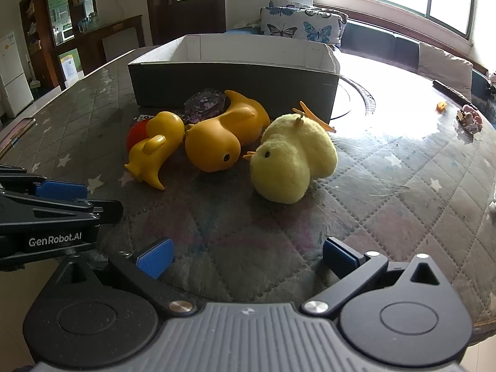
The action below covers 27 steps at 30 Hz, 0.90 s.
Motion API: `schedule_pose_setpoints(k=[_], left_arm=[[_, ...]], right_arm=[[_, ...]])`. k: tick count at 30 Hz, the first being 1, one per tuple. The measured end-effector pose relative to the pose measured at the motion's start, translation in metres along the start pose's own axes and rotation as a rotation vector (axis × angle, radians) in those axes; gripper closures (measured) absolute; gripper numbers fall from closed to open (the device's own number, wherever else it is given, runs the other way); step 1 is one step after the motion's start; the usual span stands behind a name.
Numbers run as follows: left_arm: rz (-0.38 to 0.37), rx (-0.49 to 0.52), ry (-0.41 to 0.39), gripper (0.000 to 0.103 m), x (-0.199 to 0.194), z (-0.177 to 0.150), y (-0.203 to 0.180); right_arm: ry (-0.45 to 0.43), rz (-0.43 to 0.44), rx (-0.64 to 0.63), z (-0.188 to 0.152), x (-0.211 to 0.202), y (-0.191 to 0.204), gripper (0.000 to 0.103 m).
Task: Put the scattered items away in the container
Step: 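Move the left gripper toward the small yellow rubber duck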
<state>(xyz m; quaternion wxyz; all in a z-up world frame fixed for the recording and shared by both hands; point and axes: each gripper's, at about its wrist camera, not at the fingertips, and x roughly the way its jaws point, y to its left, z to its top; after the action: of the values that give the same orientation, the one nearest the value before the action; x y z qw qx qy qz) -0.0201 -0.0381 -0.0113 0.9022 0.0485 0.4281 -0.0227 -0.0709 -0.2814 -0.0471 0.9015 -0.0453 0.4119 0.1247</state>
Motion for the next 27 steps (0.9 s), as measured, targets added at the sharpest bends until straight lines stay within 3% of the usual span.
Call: schedule_pose_setpoints(k=[27], left_arm=[[-0.02, -0.008, 0.018, 0.058, 0.0055, 0.008, 0.003]], right_arm=[[0.005, 0.007, -0.003, 0.007, 0.0062, 0.0013, 0.0]])
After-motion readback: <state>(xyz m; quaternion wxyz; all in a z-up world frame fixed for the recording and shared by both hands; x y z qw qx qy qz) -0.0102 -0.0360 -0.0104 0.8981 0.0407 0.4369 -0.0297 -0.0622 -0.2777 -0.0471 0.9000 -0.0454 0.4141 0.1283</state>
